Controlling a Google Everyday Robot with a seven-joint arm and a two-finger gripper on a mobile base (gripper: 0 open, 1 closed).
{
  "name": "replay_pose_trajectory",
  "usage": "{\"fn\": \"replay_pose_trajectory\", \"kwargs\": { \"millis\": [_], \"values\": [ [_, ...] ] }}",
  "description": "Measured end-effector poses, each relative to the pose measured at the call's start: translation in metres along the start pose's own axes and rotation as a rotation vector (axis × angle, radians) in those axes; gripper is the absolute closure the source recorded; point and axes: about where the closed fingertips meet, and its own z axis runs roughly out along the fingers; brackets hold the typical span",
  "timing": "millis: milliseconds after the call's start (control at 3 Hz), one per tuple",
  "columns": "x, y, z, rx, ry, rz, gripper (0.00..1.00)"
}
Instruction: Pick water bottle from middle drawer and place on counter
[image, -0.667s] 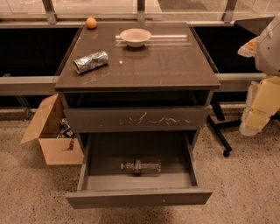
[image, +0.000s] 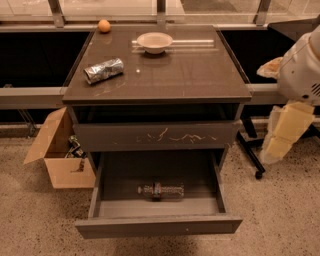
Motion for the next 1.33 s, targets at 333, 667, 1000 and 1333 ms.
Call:
{"fn": "replay_pose_trajectory", "kwargs": {
  "millis": [333, 667, 1000, 1333],
  "values": [
    [-0.011, 0.01, 0.048, -0.069, -0.115, -0.034, 0.0],
    [-0.026, 0.024, 0.094, -0.155, -0.218, -0.046, 0.0],
    [-0.026, 0.024, 0.094, -0.155, -0.218, -0.046, 0.0],
    [-0.021, 0.029, 0.134, -0.194, -0.235, -0.052, 0.0]
  ]
}}
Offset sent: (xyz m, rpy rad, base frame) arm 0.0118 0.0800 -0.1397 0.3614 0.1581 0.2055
